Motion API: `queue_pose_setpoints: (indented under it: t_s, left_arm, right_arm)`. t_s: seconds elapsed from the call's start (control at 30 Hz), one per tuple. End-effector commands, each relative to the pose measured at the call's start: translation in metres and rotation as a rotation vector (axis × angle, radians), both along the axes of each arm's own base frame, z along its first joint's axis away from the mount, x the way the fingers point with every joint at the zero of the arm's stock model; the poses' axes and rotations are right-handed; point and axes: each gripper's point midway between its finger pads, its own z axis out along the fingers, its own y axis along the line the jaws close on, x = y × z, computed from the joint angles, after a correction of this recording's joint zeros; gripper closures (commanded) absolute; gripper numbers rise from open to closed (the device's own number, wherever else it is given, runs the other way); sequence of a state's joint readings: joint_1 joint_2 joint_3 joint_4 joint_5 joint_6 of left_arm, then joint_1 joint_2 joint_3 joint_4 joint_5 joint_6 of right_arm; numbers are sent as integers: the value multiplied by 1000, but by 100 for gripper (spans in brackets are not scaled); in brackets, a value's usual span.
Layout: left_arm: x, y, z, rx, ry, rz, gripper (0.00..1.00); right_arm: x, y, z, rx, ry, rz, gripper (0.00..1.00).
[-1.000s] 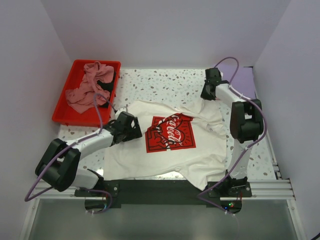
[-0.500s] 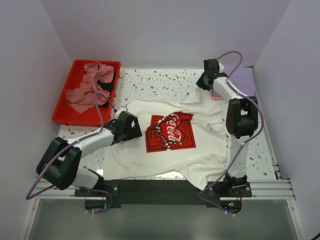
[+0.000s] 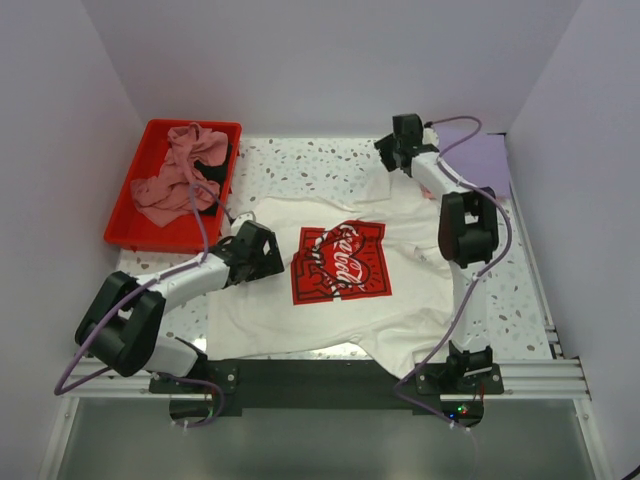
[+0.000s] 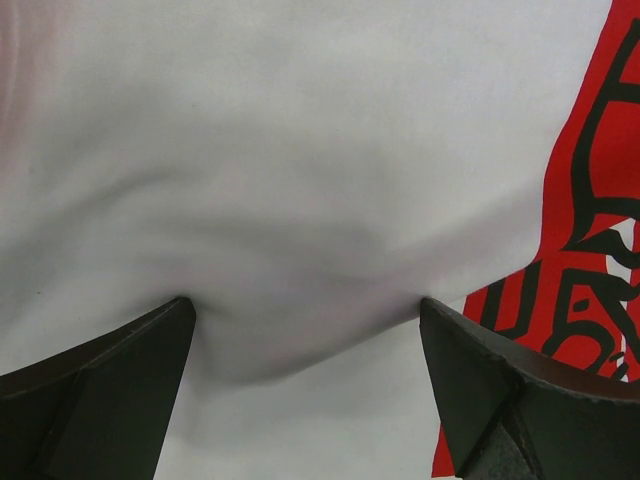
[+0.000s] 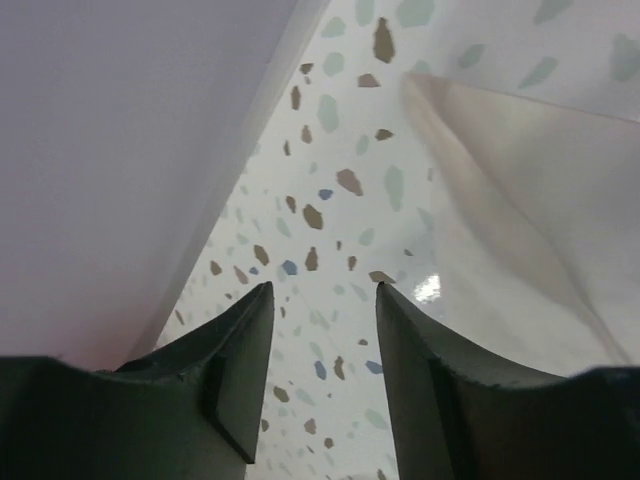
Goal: Fold and stack the t-shirts
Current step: Flatten the tshirt out
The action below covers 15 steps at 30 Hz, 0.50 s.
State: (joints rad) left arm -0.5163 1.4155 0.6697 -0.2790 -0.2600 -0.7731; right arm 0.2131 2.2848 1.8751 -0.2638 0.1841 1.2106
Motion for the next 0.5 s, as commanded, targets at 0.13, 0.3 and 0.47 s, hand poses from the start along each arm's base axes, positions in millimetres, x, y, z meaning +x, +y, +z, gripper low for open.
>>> queue_pose_setpoints:
  t_s: [0.13,0.3,0.47]
  left_arm:
    - [5,5,6,17,-17,0,0]
    - [1,7,7,19,-17,-6,0]
    - [-2,8,12,10,-32,-10,0]
  right_arm:
    - [16,26,55,-112,-106,316,36]
    - [-26,11,39,-347,0,558,27]
    - [-71,-10,5,-494,155,711,28]
